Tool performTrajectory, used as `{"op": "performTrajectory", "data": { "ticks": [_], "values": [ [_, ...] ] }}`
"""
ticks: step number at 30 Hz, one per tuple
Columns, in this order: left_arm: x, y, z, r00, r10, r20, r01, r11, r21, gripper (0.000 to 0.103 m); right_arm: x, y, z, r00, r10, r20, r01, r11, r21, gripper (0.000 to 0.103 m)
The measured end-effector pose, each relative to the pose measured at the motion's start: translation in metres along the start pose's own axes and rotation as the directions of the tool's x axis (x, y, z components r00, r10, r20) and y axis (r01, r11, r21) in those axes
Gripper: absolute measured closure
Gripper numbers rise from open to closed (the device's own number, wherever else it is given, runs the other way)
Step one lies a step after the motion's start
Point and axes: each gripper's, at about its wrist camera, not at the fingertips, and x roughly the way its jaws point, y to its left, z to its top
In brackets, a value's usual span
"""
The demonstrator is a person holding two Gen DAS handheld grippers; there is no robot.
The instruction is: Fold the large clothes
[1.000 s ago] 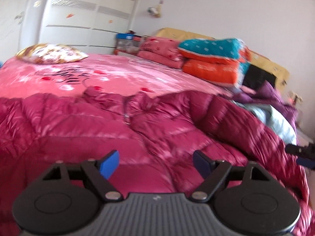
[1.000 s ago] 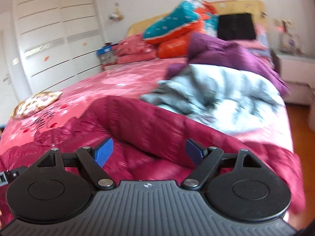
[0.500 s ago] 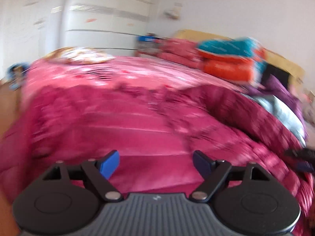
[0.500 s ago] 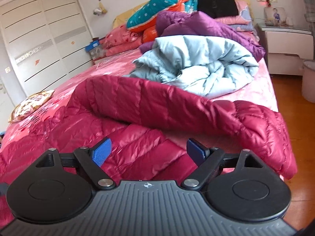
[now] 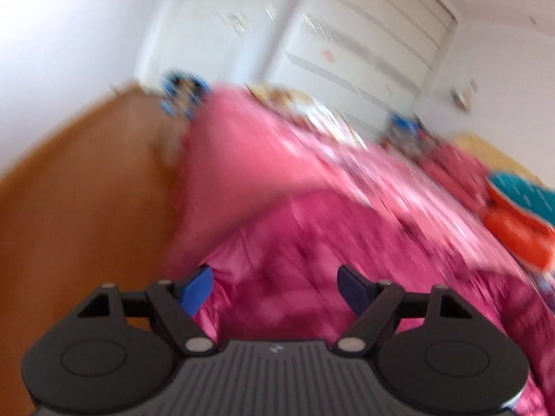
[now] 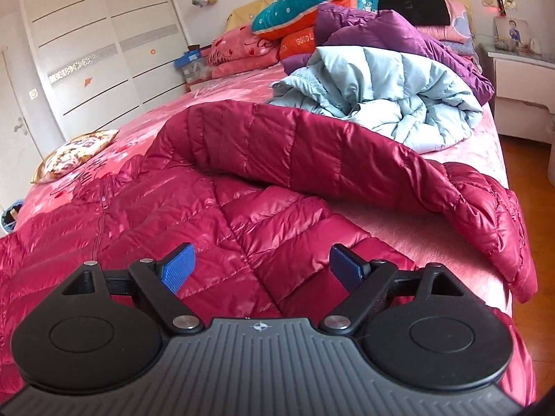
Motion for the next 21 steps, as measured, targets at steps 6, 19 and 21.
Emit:
{"op": "performTrajectory", "data": {
  "ticks": [6,19,21],
  "values": [
    [-0.003,0.044,0.02,0.945,0.283,0.163,-0.272,0.958,-0.087,0.022,0.01,0.002,-0.001,1.0,-0.016,-0.016,0.015,0.999,-0.033,0.0],
    [0.01,0.018,0.008,0.893,-0.445,-0.07,0.432,0.89,-0.149,0.019,0.036,0.025,-0.012,0.995,-0.076,-0.057,0.068,0.989,-0.134,0.0],
    [0.026,0.013,0.002,0.846,-0.51,-0.155,0.478,0.854,-0.204,0.019,0.038,0.028,-0.014,0.995,-0.078,-0.059,0.068,0.986,-0.149,0.0]
  ]
}}
